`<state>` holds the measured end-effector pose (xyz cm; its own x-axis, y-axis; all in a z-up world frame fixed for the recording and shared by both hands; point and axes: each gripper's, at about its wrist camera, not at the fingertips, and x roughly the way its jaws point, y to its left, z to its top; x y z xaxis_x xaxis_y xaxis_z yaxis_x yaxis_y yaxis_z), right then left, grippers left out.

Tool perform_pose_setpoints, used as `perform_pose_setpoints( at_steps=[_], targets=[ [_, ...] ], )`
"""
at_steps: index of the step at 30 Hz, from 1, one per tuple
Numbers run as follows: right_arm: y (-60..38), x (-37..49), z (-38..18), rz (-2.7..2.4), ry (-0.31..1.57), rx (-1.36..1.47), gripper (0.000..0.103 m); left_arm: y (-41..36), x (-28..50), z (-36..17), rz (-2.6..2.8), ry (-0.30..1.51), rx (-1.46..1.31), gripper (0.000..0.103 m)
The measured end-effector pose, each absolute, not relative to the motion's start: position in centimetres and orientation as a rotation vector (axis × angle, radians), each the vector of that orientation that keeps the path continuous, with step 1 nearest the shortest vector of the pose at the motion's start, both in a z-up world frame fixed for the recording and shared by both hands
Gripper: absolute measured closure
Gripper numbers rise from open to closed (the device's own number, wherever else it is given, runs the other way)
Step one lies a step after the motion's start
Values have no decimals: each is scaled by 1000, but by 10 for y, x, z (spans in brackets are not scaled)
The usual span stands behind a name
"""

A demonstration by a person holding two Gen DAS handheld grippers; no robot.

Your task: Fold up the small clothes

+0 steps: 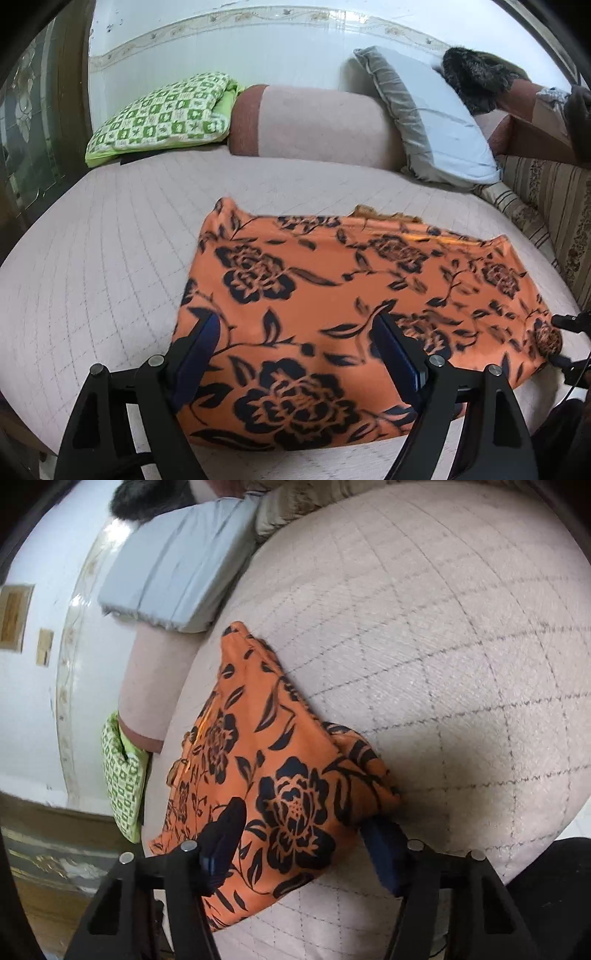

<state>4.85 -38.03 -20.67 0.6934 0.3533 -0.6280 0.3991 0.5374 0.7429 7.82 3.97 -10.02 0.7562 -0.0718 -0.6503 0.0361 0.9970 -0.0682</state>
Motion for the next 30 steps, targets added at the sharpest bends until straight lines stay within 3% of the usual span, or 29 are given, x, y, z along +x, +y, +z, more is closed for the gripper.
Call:
perform_pose_setpoints(
  at_steps=[4,5,7,8,10,12,15,16,17,18,19,20,30],
  targets=[
    [-381,54,-214,-17,838,1054,20,23,94,-121,-12,792,60,15],
    [-382,55,-216,-19,833,1067,19,19,105,-140,4,890,115,16],
    [-377,62,-211,-28,860,1039,22,22,104,-140,6,889,70,22],
    [-377,64,-207,-32,869,1008,28,24,99,-128,-27,869,34,28],
    [-378,65,-204,-52,890,997,74,27,86,-107,-82,762,-12,27],
    [-378,67,-207,-57,905,993,74,24,81,-108,-52,721,35,13],
    [-376,71,-214,-40,908,996,62,11,102,-156,-99,955,85,11],
    [-374,72,-212,-30,901,998,55,7,97,-151,-86,901,119,11],
    [-371,75,-208,-34,913,957,55,1,95,-146,-84,896,156,18],
    [-367,79,-205,-38,932,900,62,-1,93,-143,-108,893,161,23],
    [-364,82,-201,-40,945,858,84,0,92,-143,-111,899,151,23],
    [-361,85,-199,-29,955,847,88,3,91,-144,-113,905,135,23],
    [-262,100,-79,56,814,488,90,21,87,-138,-141,907,1,23]
  ],
)
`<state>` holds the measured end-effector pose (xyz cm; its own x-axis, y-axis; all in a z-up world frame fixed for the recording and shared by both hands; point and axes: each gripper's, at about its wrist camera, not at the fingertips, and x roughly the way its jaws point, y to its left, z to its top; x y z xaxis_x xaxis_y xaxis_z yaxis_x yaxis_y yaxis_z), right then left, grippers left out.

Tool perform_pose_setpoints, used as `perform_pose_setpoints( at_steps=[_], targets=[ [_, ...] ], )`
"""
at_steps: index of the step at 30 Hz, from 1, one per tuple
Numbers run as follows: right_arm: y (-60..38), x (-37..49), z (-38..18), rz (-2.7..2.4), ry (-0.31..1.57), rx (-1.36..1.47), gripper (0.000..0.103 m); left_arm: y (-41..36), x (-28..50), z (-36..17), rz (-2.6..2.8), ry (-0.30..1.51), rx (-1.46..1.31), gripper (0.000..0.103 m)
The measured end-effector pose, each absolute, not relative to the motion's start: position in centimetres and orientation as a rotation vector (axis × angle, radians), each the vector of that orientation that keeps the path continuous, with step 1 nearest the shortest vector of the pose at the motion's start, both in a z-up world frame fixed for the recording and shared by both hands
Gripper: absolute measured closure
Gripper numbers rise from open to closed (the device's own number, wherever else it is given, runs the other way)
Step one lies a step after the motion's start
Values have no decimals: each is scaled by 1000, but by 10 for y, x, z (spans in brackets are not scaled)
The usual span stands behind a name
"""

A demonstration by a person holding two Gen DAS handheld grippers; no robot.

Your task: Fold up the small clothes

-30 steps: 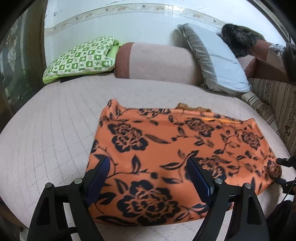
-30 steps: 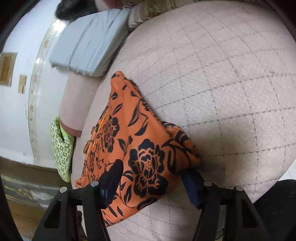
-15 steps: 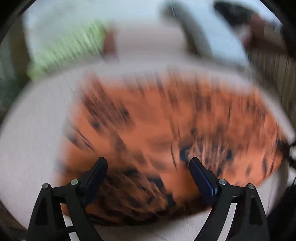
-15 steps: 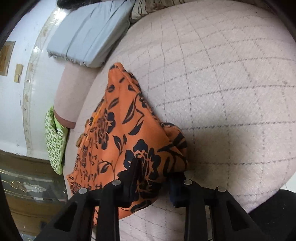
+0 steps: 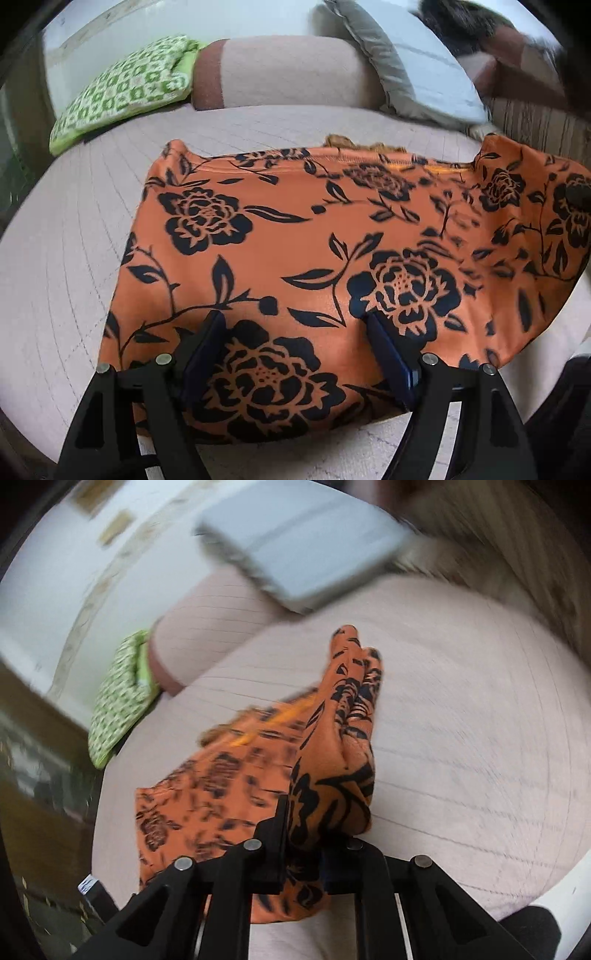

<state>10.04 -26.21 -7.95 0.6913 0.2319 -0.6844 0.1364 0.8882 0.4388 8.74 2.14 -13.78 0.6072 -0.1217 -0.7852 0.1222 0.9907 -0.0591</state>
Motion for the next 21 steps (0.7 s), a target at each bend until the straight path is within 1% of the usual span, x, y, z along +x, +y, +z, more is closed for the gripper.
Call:
perform_pose_setpoints(
  at_steps=[3,5,7,10,14,16,18,21],
  targets=[
    [-225,100,-59,104,795,399,90,44,82,-118,-104,817,-106,23],
    [-191,101,-45,150,779,328,90,65,73,-100,-49,715,-164,23],
    [-160,103,-37,194,777,282,90,91,63,-86,38,626,-223,23],
    [-93,106,-33,273,781,163,90,132,51,-74,184,549,-307,23],
    [-10,116,-65,395,845,69,90,185,31,-68,380,466,-405,23],
    [36,125,-117,457,969,-36,89,210,26,-73,457,464,-448,23],
    [50,128,-156,457,1064,-58,88,225,26,-81,475,506,-480,23],
    [50,119,-148,464,1013,-49,88,241,29,-90,489,552,-528,23]
  ],
)
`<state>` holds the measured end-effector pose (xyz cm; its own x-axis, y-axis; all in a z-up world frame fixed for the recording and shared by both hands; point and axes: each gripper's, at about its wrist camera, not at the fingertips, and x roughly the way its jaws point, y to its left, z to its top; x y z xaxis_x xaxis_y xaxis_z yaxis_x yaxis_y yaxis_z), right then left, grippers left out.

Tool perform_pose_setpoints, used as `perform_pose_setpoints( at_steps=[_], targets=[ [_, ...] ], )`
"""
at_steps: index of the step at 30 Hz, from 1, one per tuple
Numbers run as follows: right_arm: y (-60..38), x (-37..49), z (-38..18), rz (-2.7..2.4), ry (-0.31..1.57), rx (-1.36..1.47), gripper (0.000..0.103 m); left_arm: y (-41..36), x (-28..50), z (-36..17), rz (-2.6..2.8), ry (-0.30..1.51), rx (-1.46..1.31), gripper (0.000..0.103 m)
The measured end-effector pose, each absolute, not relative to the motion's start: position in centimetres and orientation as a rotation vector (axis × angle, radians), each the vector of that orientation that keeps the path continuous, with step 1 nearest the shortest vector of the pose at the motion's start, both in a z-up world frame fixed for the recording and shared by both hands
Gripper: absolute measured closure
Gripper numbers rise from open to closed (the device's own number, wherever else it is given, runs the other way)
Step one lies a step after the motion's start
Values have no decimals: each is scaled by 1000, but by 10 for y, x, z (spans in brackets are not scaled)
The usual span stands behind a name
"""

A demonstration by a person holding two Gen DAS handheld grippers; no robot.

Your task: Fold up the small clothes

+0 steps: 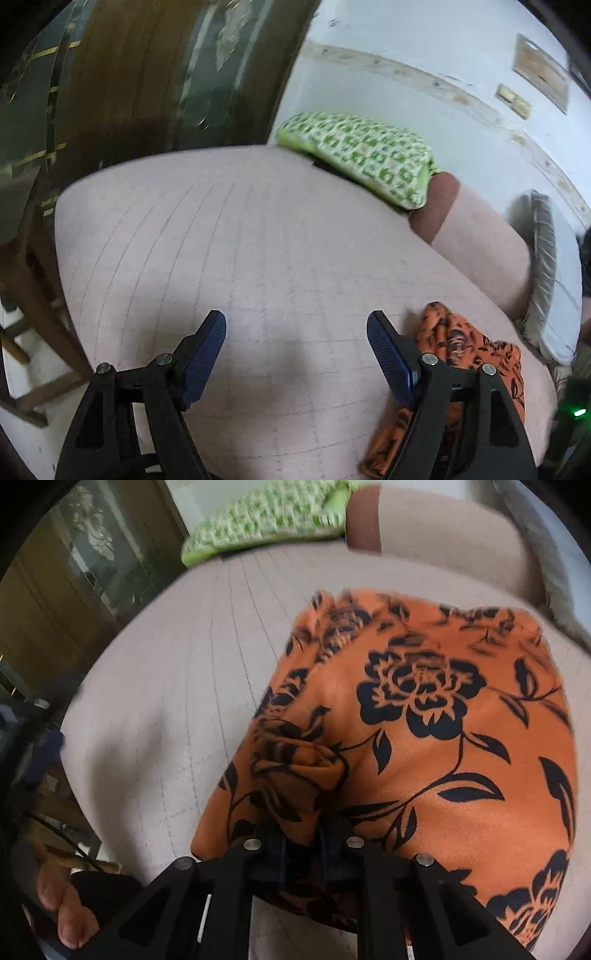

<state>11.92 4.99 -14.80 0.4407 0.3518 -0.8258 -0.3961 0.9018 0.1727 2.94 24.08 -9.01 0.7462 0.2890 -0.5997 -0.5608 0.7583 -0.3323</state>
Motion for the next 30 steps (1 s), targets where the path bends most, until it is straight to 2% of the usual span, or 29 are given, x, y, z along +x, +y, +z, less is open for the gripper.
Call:
perform_pose_setpoints(
  at_steps=[5,8,9,10,11,12,13,20,25,26,30],
  targets=[
    [48,102,-107,508,905,-53,89,238,38,-94,475,554,-550,23],
    [61,98,-134,523,961,-142,83,230,39,-95,460,555,-520,23],
    [68,101,-157,540,1036,-175,65,229,39,-94,455,559,-520,23],
    [67,97,-168,575,1029,-165,52,229,36,-94,455,565,-521,23],
    [60,85,-161,612,949,-115,49,228,37,-95,456,567,-520,23],
    [53,81,-156,662,956,-47,37,227,35,-95,459,565,-518,23],
    [42,78,-151,715,982,48,35,226,33,-95,459,563,-518,23],
    [-65,52,-145,533,920,365,35,182,52,-102,144,652,-519,23],
    [-95,41,-143,523,888,435,35,149,60,-109,-9,738,-478,24],
    [-96,41,-140,526,885,440,35,145,61,-110,-16,752,-464,25],
    [-107,34,-140,544,880,473,35,131,73,-126,-64,864,-442,63]
  ],
)
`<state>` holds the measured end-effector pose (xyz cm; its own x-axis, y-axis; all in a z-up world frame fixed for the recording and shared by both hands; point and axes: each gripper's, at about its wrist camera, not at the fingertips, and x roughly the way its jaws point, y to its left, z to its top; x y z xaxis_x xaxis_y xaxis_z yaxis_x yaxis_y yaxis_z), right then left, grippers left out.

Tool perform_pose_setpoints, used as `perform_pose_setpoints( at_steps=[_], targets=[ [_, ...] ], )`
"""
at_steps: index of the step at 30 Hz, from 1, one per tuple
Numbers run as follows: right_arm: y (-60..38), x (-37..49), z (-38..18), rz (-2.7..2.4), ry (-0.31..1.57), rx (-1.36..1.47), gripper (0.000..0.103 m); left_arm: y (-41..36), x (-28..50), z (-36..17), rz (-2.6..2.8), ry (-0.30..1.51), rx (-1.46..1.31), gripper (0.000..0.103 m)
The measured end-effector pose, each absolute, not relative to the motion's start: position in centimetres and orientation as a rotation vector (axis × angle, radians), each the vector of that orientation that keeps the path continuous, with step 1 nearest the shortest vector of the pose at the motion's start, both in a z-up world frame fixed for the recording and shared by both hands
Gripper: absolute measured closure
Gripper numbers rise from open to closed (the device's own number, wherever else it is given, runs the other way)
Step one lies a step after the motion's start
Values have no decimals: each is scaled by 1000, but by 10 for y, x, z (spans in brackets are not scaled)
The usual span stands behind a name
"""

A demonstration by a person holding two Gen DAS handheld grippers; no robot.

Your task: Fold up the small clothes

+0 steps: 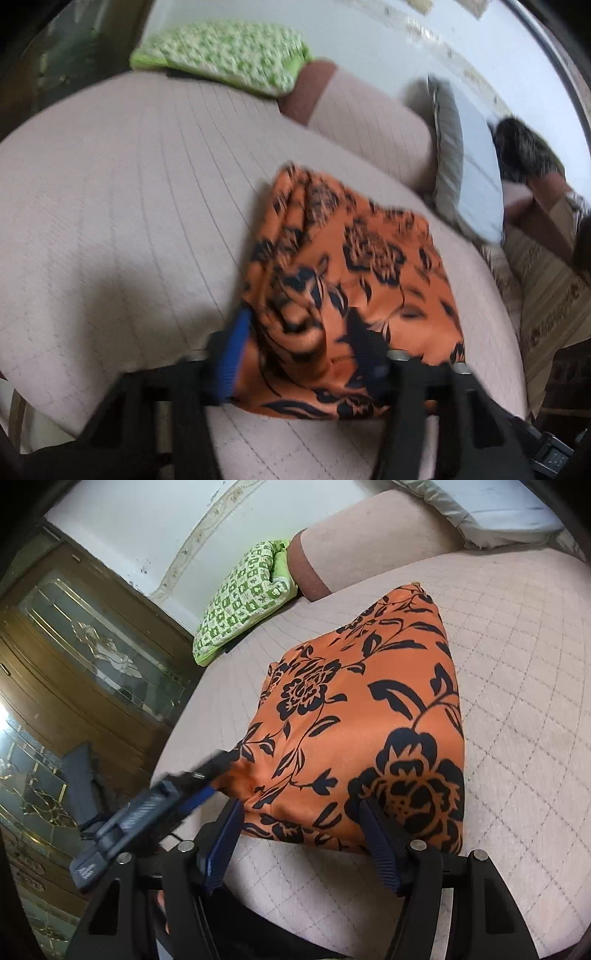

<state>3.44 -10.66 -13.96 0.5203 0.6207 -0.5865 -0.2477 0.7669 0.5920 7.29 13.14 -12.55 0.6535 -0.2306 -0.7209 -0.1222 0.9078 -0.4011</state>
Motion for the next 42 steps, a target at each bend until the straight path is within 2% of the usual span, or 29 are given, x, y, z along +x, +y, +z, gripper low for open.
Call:
perform_pose_setpoints(
  at_steps=[1,3,6,10,14,16,22,24,26,27,29,31,32,33,35,36,37,39,42],
  targets=[
    [-108,35,-139,549,878,479,35,130,75,-128,-56,878,-436,68],
    [-111,36,-140,560,876,495,35,130,79,-130,-42,891,-437,86],
    [-114,37,-146,562,879,518,35,129,76,-124,-18,885,-427,93],
    [-128,38,-152,562,876,562,35,114,44,-101,32,779,-348,93],
    [-140,42,-160,566,897,632,35,118,62,-155,69,975,-403,87],
    [-146,41,-154,566,879,627,35,119,59,-141,71,924,-397,84],
    [-178,39,-138,530,822,679,33,111,50,-91,93,756,-309,82],
    [-191,43,-139,500,822,704,31,105,57,-75,46,720,-293,72],
    [-203,54,-143,467,842,742,30,94,75,-66,-44,693,-294,54],
    [-208,59,-146,458,859,772,30,90,85,-65,-88,680,-288,49],
    [-218,76,-154,464,893,858,30,78,106,-70,-122,691,-254,48],
    [-220,92,-163,473,918,919,29,76,132,-96,-101,792,-268,48],
    [-219,100,-167,481,936,944,29,77,140,-109,-71,838,-261,53],
    [-217,109,-175,487,962,972,29,80,150,-134,-25,920,-245,67],
    [-201,124,-198,532,1071,1017,29,83,148,-149,1,894,-203,67],
    [-189,126,-205,553,1129,983,40,79,147,-147,8,890,-182,68],
    [-176,124,-202,525,1148,837,60,77,147,-146,15,882,-158,69],
    [-174,117,-193,502,1120,783,67,78,146,-150,11,879,-156,69],
    [-174,116,-198,447,1121,725,65,79,148,-149,5,879,-168,69]
  ],
)
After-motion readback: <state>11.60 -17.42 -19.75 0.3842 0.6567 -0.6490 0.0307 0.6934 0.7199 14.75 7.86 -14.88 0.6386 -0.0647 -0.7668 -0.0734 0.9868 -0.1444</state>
